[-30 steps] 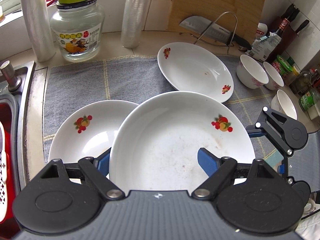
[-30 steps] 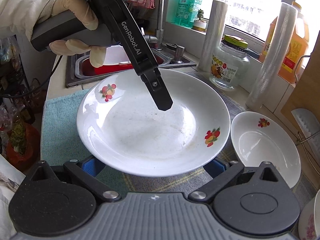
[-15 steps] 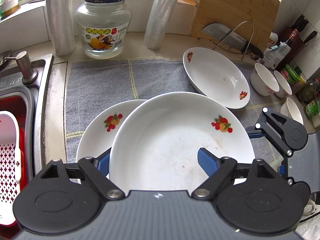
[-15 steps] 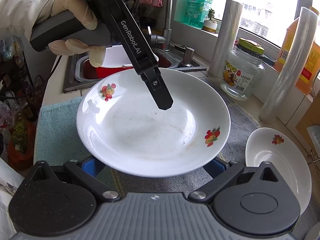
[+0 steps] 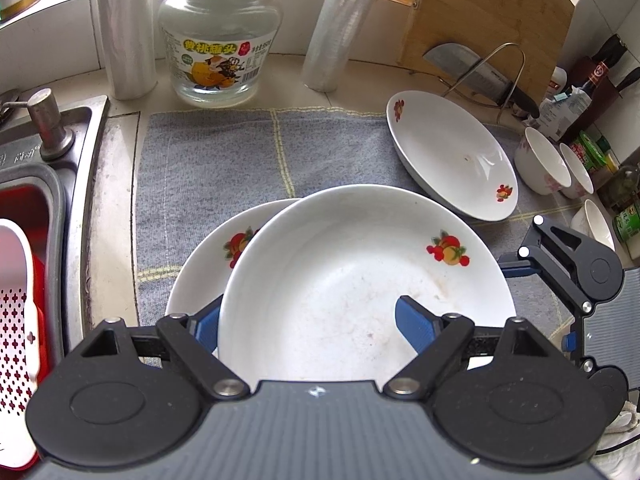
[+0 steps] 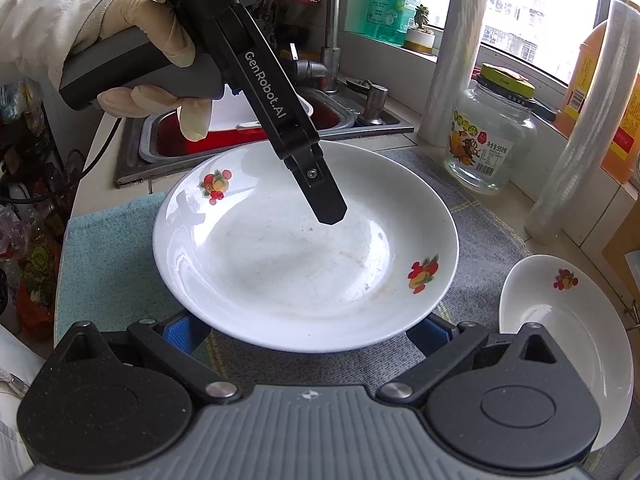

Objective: Organize plates and bowls
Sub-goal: 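Lower the held fruit-print plate onto the stained plate with the left tool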

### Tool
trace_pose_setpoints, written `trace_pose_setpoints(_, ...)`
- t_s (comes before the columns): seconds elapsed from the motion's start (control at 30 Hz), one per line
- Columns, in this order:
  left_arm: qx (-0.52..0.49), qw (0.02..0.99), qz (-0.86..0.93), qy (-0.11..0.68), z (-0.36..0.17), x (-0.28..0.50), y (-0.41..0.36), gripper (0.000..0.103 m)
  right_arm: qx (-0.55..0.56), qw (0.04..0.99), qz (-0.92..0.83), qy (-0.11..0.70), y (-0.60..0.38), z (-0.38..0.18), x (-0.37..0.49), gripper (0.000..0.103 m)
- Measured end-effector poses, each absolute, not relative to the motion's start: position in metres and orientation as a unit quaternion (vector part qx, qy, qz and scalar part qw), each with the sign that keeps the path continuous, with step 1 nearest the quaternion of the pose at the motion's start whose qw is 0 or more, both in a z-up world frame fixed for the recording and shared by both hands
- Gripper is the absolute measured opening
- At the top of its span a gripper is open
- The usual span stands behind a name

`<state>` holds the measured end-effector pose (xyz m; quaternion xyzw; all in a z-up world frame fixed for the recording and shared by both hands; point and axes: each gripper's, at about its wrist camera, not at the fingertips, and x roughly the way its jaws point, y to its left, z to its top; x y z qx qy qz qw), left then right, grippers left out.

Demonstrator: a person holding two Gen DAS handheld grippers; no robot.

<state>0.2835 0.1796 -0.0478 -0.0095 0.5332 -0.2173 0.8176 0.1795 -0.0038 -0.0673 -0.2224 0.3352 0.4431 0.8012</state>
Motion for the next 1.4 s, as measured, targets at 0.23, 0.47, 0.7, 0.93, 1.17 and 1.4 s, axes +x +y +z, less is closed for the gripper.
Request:
trace_pose_setpoints(0.23, -0.006, 0.814, -0.216, 0.539, -0.053, 0.290, 0.180, 0.086, -0.218, 0.804, 0.437, 0.339, -0.003, -0.069, 0.182, 0.103)
trace_pose_setpoints(0.47, -0.002, 0.810, -0.216, 0.545, -0.057, 0.294, 0.179, 0.086, -0.217, 0.806, 0.432, 0.341, -0.002, -0.069, 0.182, 0.103)
trace_pose_setpoints(0.7, 0.004, 0.807, -0.213, 0.551, -0.059, 0.298, 0.177, 0.086, -0.225, 0.806, 0.428, 0.342, 0.000, -0.069, 0.183, 0.103)
trace_pose_setpoints(0.93, 0.010, 0.802, -0.209, 0.560, -0.064, 0.301, 0.175, 0.086, -0.228, 0.806, 0.425, 0.344, 0.002, -0.069, 0.183, 0.103)
trace_pose_setpoints(1.17, 0.016, 0.800, -0.206, 0.563, -0.065, 0.302, 0.173, 0.086, -0.230, 0.806, 0.425, 0.342, 0.002, -0.069, 0.182, 0.103)
trace_pose_setpoints(1.4, 0.020, 0.798, -0.205, 0.566, -0.066, 0.302, 0.174, 0.086, -0.229, 0.805, 0.427, 0.342, 0.002, -0.069, 0.183, 0.103)
